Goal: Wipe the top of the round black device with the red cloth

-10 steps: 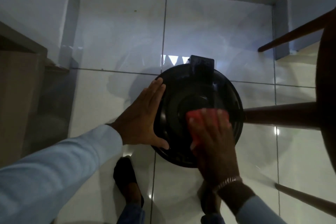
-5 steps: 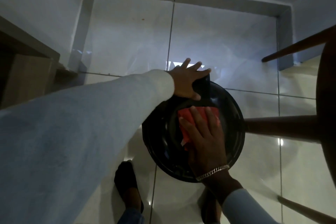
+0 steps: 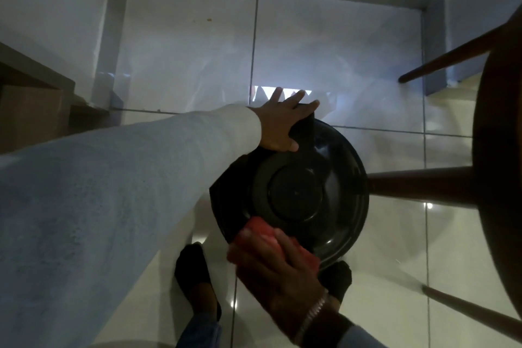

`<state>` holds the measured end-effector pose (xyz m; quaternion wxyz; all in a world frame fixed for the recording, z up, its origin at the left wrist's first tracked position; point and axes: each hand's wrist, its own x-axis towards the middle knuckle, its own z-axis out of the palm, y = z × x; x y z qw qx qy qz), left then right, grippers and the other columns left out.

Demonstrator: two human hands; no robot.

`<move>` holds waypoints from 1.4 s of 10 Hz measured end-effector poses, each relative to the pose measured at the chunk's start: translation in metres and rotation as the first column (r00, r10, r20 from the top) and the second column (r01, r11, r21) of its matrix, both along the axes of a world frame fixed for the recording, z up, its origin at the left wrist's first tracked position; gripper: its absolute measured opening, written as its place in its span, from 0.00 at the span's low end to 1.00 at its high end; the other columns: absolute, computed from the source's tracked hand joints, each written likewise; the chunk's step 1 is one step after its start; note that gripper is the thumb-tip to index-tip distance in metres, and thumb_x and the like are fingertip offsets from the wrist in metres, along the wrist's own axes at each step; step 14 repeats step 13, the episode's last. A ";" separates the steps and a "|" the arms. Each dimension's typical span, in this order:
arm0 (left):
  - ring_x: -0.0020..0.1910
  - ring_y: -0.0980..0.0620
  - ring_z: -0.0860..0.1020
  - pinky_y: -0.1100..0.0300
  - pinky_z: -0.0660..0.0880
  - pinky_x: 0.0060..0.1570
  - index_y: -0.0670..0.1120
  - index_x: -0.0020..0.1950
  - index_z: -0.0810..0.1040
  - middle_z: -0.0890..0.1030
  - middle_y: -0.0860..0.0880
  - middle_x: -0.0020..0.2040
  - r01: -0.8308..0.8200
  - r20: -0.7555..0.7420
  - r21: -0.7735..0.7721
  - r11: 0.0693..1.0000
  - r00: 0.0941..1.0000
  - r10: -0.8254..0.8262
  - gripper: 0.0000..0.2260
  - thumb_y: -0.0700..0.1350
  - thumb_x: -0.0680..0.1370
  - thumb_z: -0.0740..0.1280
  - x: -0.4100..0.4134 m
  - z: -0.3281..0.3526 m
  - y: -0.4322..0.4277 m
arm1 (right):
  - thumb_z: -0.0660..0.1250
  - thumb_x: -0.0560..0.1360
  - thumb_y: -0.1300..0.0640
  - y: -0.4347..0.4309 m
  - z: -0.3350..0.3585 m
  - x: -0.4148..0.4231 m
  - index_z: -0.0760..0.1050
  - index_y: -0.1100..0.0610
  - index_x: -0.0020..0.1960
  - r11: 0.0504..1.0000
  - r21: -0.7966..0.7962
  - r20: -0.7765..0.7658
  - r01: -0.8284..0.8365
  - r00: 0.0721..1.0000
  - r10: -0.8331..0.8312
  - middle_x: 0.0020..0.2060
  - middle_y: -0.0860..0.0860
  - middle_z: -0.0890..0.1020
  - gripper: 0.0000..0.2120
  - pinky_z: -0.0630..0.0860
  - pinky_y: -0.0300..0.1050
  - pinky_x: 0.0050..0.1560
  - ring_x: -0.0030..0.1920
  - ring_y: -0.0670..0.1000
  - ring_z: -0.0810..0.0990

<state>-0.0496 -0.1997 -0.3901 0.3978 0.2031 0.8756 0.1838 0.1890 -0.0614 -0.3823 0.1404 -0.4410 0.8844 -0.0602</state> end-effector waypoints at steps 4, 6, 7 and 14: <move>0.67 0.42 0.70 0.56 0.68 0.64 0.43 0.67 0.72 0.71 0.39 0.69 -0.433 -0.207 0.172 0.885 0.863 0.462 0.25 0.49 0.73 0.72 0.046 0.066 0.027 | 0.70 0.74 0.63 0.084 0.057 -0.022 0.81 0.58 0.59 0.757 -0.212 0.238 0.618 0.784 -0.573 0.65 0.56 0.78 0.14 0.65 0.50 0.74 0.70 0.61 0.72; 0.46 0.48 0.84 0.59 0.80 0.41 0.47 0.51 0.83 0.85 0.46 0.45 -0.848 0.813 0.268 0.457 0.454 0.365 0.23 0.64 0.68 0.71 0.097 0.189 0.065 | 0.67 0.72 0.61 0.070 0.185 -0.052 0.73 0.61 0.67 0.368 -0.622 0.297 0.691 0.644 -0.705 0.74 0.47 0.68 0.23 0.67 0.55 0.72 0.74 0.53 0.67; 0.47 0.45 0.84 0.55 0.80 0.42 0.42 0.58 0.80 0.84 0.40 0.51 -0.888 0.895 0.338 0.311 0.405 0.184 0.19 0.50 0.71 0.75 0.092 0.234 0.095 | 0.65 0.67 0.53 0.101 0.247 -0.065 0.72 0.60 0.68 0.342 -0.660 0.322 0.669 0.663 -0.676 0.75 0.49 0.67 0.31 0.63 0.52 0.75 0.77 0.56 0.61; 0.51 0.56 0.78 0.82 0.67 0.40 0.46 0.60 0.77 0.81 0.52 0.53 -0.672 -0.004 0.605 0.427 0.534 0.845 0.16 0.33 0.75 0.63 0.040 0.352 0.204 | 0.73 0.71 0.57 0.243 0.287 -0.167 0.57 0.59 0.75 0.065 -0.057 0.396 0.996 0.082 -0.915 0.67 0.62 0.74 0.38 0.71 0.52 0.67 0.66 0.62 0.74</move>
